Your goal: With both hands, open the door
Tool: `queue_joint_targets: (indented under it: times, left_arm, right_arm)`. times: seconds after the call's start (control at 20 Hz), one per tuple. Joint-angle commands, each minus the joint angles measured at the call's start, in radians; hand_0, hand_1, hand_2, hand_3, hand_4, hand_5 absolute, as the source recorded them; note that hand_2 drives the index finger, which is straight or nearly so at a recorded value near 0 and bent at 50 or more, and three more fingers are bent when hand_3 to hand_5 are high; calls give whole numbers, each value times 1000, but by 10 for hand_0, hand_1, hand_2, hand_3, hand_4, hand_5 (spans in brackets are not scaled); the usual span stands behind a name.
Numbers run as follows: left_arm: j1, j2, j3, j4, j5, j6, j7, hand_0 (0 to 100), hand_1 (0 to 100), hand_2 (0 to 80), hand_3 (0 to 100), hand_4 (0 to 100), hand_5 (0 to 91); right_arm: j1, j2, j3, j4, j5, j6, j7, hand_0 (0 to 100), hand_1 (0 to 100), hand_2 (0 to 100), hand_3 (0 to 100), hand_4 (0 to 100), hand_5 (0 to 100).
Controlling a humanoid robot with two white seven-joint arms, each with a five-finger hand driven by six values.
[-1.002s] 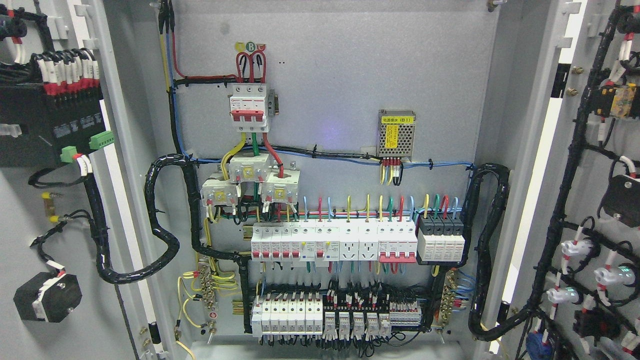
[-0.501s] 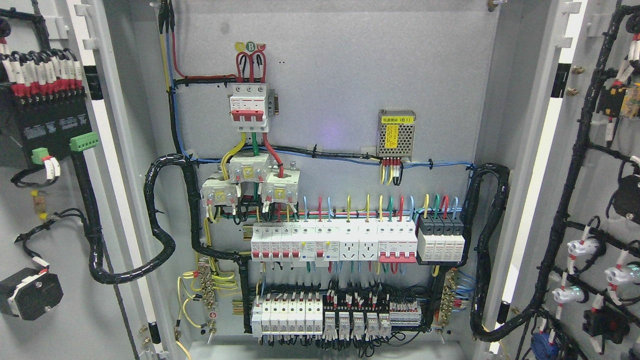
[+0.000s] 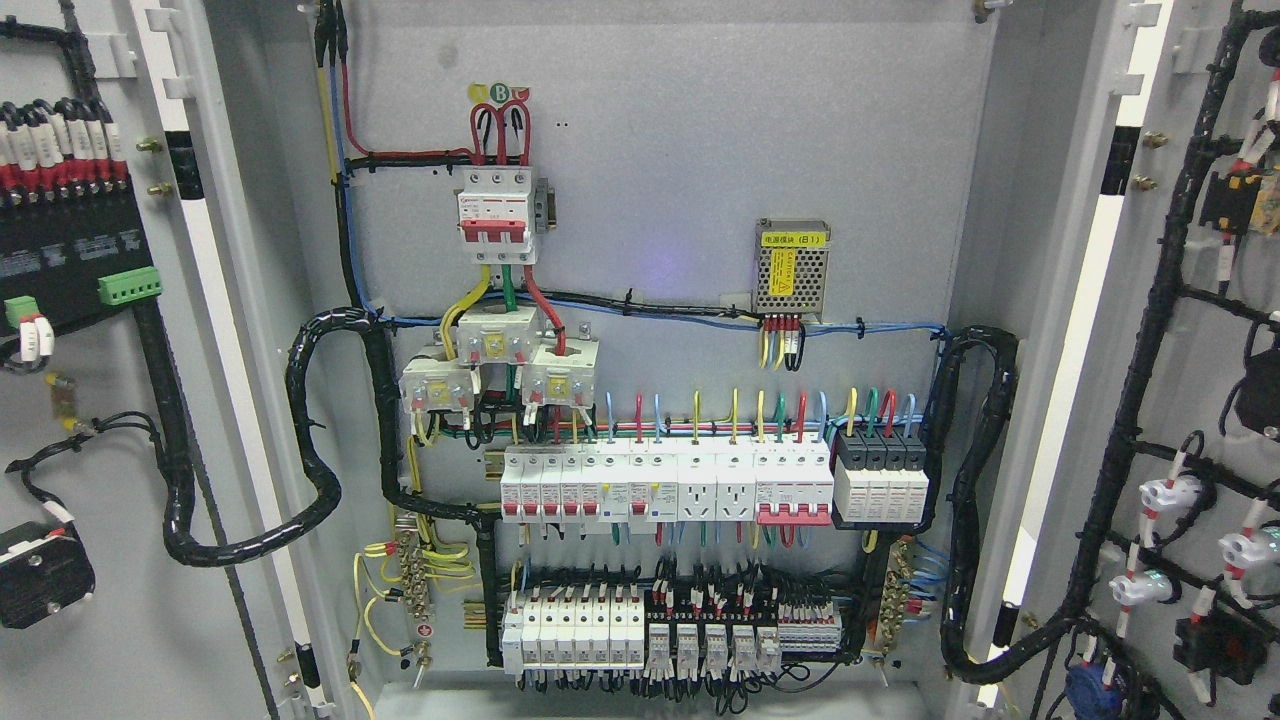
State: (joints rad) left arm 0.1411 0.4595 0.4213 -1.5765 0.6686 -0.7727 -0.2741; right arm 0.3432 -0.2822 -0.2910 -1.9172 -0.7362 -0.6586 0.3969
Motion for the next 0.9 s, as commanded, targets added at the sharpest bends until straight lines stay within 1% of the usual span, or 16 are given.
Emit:
queue_joint_targets:
  times: [0.0,0.1,0.25,0.5,0.85]
  left_arm:
    - [-70,87,24,234,17,-171,6,120,389,0,0,0,0]
    - [-87,102,16,268,17,-171,6,120,389,0,0,0,0]
    - [-97,104,14,300,16,-165,4,120,389,0,0,0,0]
    - [-121,117,13,332,16,-102,4,120,389,0,0,0,0]
    - [-136,116,11,349,12,-97,6,120,389,0,0,0,0]
  right_arm:
    - [5,0,-20,30,-3,2,0,120,389,0,0,0,0]
    - [10,0,-34,30,-3,2,0,120,389,0,0,0,0]
    - [13,0,-46,30,-5,1,0,120,389,0,0,0,0]
    - [19,0,-63,30,-60,2,0,120,389,0,0,0,0]
    - [36,0,-76,32,-60,1,0,120,389,0,0,0,0]
